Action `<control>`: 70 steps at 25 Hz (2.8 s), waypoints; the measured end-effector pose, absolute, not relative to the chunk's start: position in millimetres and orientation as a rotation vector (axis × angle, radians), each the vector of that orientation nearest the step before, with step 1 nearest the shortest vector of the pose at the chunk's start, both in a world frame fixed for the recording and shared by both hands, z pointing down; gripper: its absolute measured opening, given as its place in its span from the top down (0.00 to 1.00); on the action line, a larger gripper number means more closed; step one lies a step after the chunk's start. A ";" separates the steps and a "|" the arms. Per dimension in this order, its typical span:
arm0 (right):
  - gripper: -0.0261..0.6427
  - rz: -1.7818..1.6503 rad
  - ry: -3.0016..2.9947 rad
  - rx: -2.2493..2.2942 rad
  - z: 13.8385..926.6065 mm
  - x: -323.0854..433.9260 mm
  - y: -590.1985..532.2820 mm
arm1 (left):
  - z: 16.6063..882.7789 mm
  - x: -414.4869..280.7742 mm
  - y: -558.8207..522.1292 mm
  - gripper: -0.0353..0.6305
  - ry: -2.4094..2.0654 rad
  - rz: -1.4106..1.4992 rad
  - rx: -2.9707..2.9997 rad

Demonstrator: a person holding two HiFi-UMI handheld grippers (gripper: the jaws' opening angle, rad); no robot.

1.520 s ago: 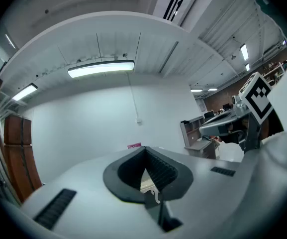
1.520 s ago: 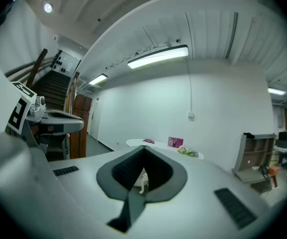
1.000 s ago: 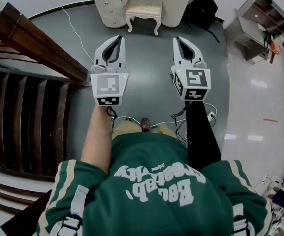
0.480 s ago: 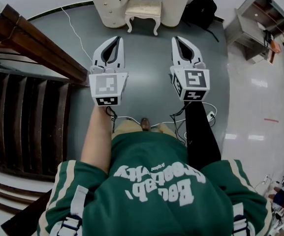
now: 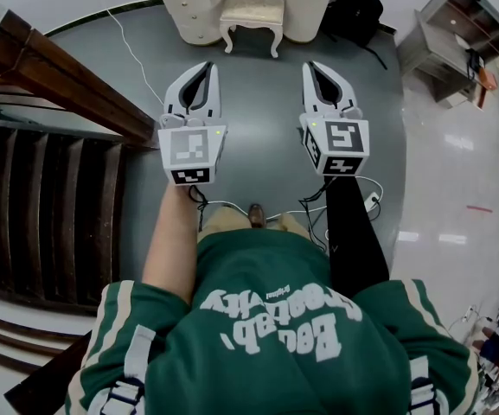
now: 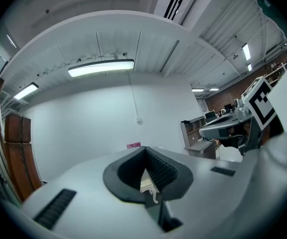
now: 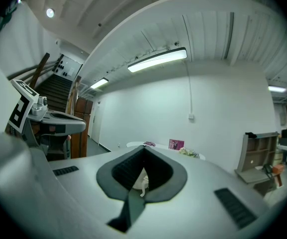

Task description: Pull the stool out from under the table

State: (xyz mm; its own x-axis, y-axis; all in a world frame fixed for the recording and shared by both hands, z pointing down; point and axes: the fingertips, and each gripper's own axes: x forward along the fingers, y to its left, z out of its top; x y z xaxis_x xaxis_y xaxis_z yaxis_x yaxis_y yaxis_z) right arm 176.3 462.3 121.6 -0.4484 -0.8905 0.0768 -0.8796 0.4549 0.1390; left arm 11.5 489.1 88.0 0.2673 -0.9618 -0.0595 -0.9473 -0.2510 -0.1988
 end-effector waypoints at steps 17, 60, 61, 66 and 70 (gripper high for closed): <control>0.56 -0.184 -2.539 1.651 121.6 180.9 454.8 | 82.5 18.5 485.8 0.56 1.740 -0.073 -2.345; 0.58 -0.142 -2.396 1.730 157.1 65.0 134.2 | 113.8 -100.4 121.5 0.56 1.572 -0.002 -2.543; 0.58 -0.142 -2.392 1.734 156.6 65.4 130.2 | 114.2 -101.8 117.6 0.56 1.572 -0.007 -2.541; 0.59 -0.156 -2.399 1.735 156.3 61.6 107.2 | 116.6 -108.9 98.1 0.56 1.575 -0.013 -2.542; 0.59 -0.158 -2.423 1.726 160.7 59.0 74.1 | 119.4 -113.2 75.1 0.56 1.579 -0.032 -2.502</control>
